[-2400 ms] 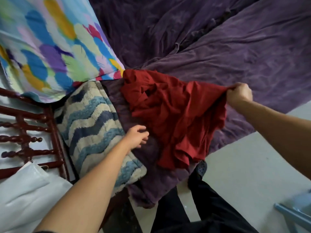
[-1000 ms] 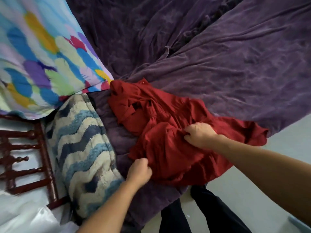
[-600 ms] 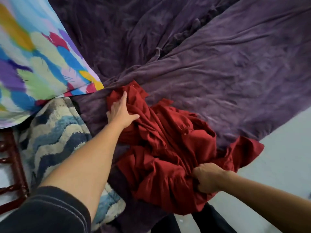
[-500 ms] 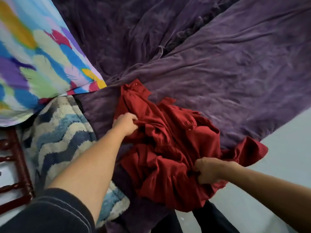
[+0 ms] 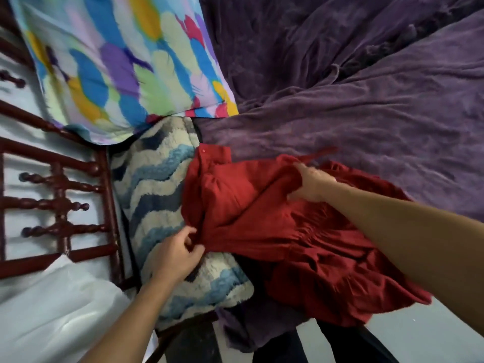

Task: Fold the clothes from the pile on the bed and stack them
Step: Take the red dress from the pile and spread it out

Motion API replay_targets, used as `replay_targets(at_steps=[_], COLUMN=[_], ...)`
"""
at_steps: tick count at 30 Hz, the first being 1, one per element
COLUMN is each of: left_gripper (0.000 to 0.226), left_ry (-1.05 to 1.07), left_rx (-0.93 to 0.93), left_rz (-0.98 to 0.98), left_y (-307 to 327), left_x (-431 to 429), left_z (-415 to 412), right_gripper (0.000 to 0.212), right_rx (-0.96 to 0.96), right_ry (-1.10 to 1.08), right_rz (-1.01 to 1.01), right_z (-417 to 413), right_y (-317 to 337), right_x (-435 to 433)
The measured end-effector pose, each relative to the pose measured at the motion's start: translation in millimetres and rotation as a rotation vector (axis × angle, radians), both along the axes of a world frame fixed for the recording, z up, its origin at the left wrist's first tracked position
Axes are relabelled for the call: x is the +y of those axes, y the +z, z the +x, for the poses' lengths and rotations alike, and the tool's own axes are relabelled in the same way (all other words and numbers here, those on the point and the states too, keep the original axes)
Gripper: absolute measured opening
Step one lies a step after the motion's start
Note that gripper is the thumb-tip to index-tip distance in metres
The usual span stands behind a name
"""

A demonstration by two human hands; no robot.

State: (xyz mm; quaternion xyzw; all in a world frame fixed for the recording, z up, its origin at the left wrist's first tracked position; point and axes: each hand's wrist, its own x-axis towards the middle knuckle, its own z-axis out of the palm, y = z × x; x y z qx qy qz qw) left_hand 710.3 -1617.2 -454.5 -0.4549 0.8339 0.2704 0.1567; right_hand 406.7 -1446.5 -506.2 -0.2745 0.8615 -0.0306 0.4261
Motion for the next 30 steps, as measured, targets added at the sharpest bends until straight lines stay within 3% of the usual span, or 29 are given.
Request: replay_targets(at_steps=[4, 6, 9, 11, 14, 16, 18, 19, 21, 23, 27, 30], left_gripper=[0.030, 0.038, 0.068, 0.067, 0.024, 0.022, 0.025, 0.026, 0.027, 0.026, 0.017, 0.011], left_ry=[0.114, 0.149, 0.230, 0.285, 0.337, 0.342, 0.353, 0.361, 0.403, 0.468, 0.604, 0.568], left_rx=[0.177, 0.235, 0.096, 0.029, 0.091, 0.135, 0.207, 0.252, 0.332, 0.433, 0.617, 0.729], left_rz=[-0.163, -0.171, 0.044, 0.123, 0.136, 0.136, 0.072, 0.018, -0.065, -0.101, -0.038, 0.017], left_y=[-11.6, -19.7, -39.7, -48.3, -53.9, -55.0, -51.7, -45.6, -28.7, -9.9, 44.2, 86.7], left_x=[-24.6, -40.2, -60.5, -61.0, -59.3, -62.5, -68.7, -72.3, -81.4, -93.5, -107.9, -101.1], left_z=[-47.3, -81.4, -114.1, -115.3, -94.7, -75.3, -58.5, -51.7, -42.6, -38.8, -63.1, -95.8], right_gripper=[0.054, 0.044, 0.043, 0.045, 0.064, 0.087, 0.103, 0.096, 0.061, 0.033, 0.010, 0.020], right_rx=[0.060, 0.068, 0.057, 0.153, 0.325, 0.208, 0.035, -0.004, 0.026, 0.112, 0.296, 0.243], right_ry=[0.145, 0.136, 0.143, 0.172, 0.136, 0.086, 0.169, 0.256, 0.329, 0.173, -0.220, -0.502], right_rz=[0.034, 0.087, 0.282, 0.282, -0.079, -0.299, -0.272, -0.207, -0.113, -0.217, -0.391, -0.547], right_z=[59.7, 74.8, 66.7, 53.4, 43.2, 47.1, 59.7, 65.6, 75.9, 71.6, 26.3, -15.6], right_y=[-0.3, 8.5, 18.7, 23.4, 19.6, 15.1, 8.2, 2.2, -3.2, 5.3, 67.6, 130.1], right_x=[27.7, 45.7, 53.2, 35.3, -23.6, -70.9, -106.0, -113.2, -106.7, -83.4, -25.8, 9.4])
